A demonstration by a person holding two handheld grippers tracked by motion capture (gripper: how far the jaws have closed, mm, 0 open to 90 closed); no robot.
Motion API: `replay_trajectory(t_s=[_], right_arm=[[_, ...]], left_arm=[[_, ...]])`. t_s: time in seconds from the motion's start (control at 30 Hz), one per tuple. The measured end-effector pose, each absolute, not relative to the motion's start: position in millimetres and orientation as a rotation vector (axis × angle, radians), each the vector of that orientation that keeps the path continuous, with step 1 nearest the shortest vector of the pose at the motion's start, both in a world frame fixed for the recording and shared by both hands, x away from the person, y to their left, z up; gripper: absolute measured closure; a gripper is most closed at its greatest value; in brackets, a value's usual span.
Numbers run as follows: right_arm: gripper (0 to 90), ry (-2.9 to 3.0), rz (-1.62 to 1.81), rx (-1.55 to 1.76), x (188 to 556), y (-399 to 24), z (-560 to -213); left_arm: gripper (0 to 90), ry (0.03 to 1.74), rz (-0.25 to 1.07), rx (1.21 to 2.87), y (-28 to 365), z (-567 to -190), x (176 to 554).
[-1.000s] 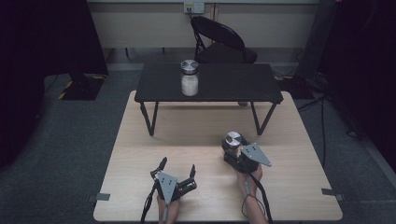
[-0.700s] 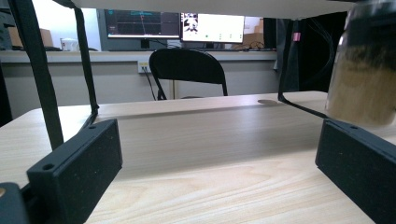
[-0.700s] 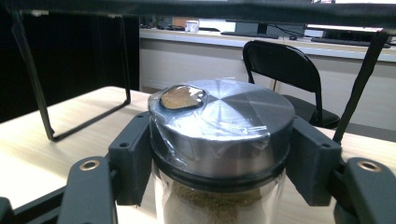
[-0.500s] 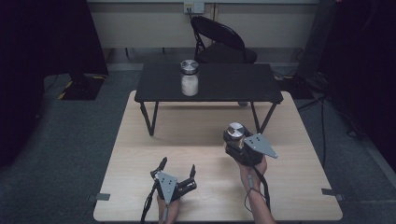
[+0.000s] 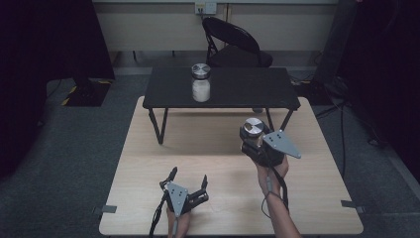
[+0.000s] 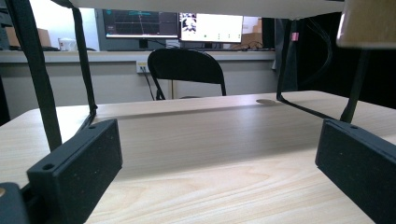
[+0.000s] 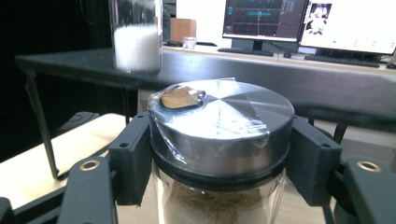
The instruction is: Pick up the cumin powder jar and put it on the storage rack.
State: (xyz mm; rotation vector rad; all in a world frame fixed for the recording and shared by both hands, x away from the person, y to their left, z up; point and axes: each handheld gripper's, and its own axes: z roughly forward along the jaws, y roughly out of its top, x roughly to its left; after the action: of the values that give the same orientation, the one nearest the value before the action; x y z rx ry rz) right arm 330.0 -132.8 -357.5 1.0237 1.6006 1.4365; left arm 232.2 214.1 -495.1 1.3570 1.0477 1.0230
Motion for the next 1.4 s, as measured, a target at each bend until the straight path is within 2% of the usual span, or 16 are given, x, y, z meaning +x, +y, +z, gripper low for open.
replay_trajectory(t_s=[0.33, 0.73, 0.93, 1.4], right_arm=[[32.6, 1.586, 1.455, 1.043, 340, -134, -329], [32.6, 1.577, 1.465, 1.057, 374, -125, -284], [32.6, 1.581, 1.443, 1.070, 403, -114, -261], [32.6, 1.611, 1.400, 1.190, 467, -92, -257]], left_arm=[[0.0, 1.046, 1.021, 1.357, 214, -495, 232], [0.0, 1.050, 1.026, 1.357, 213, -495, 232], [0.0, 1.049, 1.026, 1.360, 213, -495, 232], [0.0, 1.047, 1.021, 1.360, 214, -495, 232]])
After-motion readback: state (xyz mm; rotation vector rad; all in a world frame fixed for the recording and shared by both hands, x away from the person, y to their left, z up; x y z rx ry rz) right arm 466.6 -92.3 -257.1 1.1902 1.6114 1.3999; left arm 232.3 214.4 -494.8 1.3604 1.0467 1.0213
